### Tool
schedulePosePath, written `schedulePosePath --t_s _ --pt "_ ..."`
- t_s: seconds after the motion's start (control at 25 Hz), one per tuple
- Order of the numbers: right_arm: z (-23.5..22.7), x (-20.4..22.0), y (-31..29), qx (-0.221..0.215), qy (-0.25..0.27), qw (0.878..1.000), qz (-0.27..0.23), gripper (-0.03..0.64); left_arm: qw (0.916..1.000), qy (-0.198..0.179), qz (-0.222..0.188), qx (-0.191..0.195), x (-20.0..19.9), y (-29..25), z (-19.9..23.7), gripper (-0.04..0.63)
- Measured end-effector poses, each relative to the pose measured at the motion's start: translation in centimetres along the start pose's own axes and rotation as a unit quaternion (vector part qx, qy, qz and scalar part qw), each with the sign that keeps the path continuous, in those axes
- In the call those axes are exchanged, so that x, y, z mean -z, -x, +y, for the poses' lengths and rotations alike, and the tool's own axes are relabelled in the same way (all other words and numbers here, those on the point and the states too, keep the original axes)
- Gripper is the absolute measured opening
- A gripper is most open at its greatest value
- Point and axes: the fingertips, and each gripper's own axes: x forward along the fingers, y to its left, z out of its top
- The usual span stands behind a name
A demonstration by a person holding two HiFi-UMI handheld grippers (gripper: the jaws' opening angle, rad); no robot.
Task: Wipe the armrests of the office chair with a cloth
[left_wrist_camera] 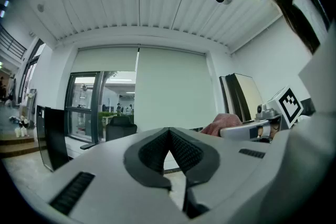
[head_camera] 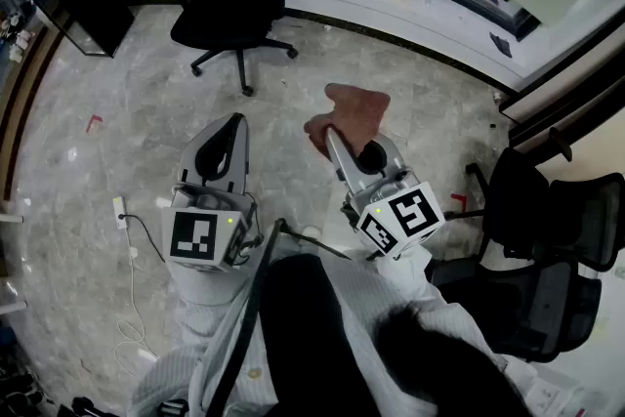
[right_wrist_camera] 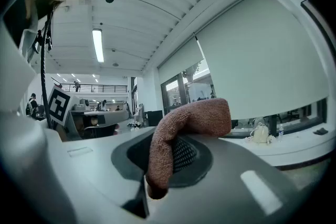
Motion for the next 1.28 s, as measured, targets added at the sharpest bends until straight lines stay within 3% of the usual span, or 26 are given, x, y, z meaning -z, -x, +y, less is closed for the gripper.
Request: schedulePosePath --t_s 0.88,1.08,1.28 --pt "-3.1 1.1 0.6 -0.014 -0.016 1.0 0.009 0.038 0.9991 0.008 0.004 -0.041 1.2 -1.3 -0.1 0.003" --pt "-5.2 2.0 -0.6 -0.024 -0.027 0.999 0.02 0.038 0.9959 0.017 0.017 -0.087 1.9 -2.7 1.7 0.003" --pt "-7.2 2.8 -6.1 -0.038 -0.03 0.998 0.029 0.038 0.9947 0.012 0.017 -0.101 3.0 -5.4 6.4 0.003"
